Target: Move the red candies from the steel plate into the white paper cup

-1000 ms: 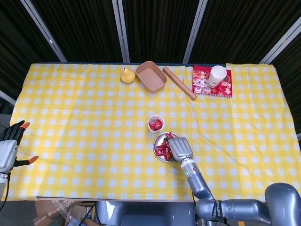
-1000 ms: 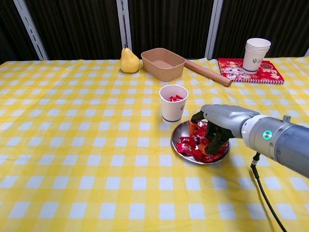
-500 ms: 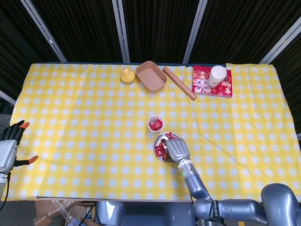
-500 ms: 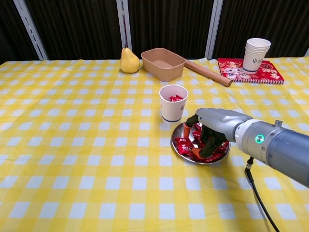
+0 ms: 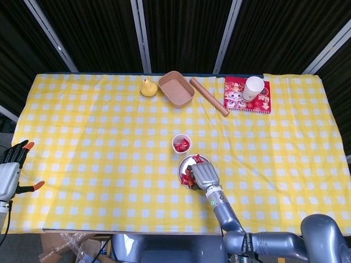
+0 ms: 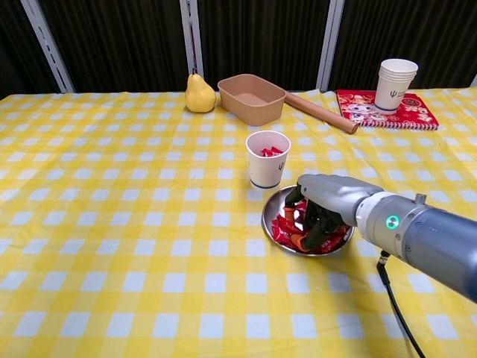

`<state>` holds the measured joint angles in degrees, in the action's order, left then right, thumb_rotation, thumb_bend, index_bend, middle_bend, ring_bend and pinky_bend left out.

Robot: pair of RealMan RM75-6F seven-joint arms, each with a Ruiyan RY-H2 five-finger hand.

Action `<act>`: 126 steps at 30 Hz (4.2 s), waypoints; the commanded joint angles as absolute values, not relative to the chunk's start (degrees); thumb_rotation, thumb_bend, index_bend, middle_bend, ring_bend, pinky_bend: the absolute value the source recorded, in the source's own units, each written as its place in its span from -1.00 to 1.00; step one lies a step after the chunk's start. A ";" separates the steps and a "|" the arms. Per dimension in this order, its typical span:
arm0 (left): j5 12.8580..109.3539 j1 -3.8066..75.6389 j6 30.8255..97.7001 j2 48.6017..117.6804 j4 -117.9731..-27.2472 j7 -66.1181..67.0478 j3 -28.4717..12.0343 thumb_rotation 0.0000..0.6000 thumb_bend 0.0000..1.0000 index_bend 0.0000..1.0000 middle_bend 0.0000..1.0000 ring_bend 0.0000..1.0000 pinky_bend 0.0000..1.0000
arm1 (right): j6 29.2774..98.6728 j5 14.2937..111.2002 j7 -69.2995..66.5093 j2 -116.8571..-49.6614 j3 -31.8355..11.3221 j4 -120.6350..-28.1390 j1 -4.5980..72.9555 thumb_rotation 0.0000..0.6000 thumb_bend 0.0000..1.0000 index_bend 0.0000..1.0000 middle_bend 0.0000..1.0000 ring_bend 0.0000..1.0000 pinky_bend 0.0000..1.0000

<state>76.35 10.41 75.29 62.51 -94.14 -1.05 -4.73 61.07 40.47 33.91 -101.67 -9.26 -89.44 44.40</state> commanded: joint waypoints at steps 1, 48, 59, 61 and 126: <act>76.33 10.42 75.28 62.50 -94.17 -1.02 -4.73 1.00 -1.00 -0.90 -1.00 -1.00 -1.00 | 61.13 40.64 33.78 -101.52 -9.42 -89.55 44.30 1.00 -0.03 0.10 0.86 0.89 0.96; 75.83 10.74 73.88 61.84 -94.53 -2.69 -4.74 1.00 -1.00 -0.90 -1.00 -1.00 -1.00 | 63.10 32.84 38.45 -95.90 -22.64 -91.38 54.32 1.00 0.00 0.11 0.86 0.89 0.96; 75.46 10.90 73.16 61.45 -94.80 -3.33 -4.72 1.00 -1.00 -0.90 -1.00 -1.00 -1.00 | 61.16 32.18 37.42 -99.13 -21.71 -85.19 56.56 1.00 0.00 0.11 0.86 0.89 0.96; 75.41 10.91 73.11 61.39 -94.85 -3.44 -4.74 1.00 -1.00 -0.90 -1.00 -1.00 -1.00 | 60.87 32.24 37.09 -99.56 -21.57 -84.19 56.77 1.00 0.00 0.11 0.86 0.89 0.96; 76.87 10.30 75.52 62.23 -94.29 -2.55 -4.62 1.00 -1.00 -0.90 -1.00 -1.00 -1.00 | 70.06 38.79 38.96 -94.63 -5.89 -100.11 43.84 1.00 -0.22 -0.53 0.86 0.89 0.96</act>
